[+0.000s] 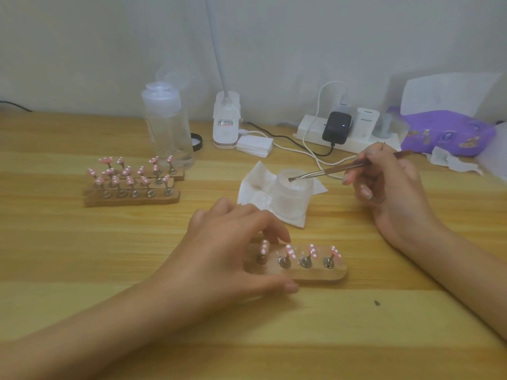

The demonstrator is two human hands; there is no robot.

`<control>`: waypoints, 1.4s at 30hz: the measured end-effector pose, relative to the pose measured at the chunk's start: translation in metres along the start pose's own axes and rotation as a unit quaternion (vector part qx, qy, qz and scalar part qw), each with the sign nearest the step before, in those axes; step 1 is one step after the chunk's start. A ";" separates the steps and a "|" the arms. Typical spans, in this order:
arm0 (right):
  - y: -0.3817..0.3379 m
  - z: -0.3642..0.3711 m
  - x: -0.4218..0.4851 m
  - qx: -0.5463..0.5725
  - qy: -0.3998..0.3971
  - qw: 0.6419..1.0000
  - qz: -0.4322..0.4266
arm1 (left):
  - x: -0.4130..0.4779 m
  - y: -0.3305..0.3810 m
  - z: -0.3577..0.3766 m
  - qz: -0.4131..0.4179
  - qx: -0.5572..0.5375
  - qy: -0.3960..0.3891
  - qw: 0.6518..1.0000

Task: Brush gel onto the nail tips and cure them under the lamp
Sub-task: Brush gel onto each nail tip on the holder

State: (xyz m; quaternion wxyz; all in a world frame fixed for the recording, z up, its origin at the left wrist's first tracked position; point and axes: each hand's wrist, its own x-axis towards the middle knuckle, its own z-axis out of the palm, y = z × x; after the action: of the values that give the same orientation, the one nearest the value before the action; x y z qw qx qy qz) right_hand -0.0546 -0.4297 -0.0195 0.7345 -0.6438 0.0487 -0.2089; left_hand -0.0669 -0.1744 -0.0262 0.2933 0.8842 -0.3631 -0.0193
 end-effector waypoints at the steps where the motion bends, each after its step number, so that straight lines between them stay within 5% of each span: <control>1: 0.000 0.000 0.000 -0.001 0.000 1.000 0.000 | 0.000 -0.001 -0.001 0.000 0.018 -0.005 1.000; 22: 0.001 -0.001 0.002 -0.002 -0.004 1.000 0.011 | 0.008 0.004 -0.016 0.008 0.146 0.005 0.989; 33: -0.001 0.001 0.000 0.005 -0.001 1.000 0.002 | 0.017 0.021 -0.003 0.068 0.124 0.055 0.988; 42: -0.004 0.002 -0.004 -0.009 -0.011 0.998 -0.061 | 0.016 0.032 -0.023 0.204 0.140 0.177 0.953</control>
State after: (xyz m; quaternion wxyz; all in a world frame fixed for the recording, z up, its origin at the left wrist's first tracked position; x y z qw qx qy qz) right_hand -0.0582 -0.4271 -0.0165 0.7151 -0.6544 0.0026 -0.2459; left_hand -0.0699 -0.1913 0.0129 0.2242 0.8128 -0.4771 0.2481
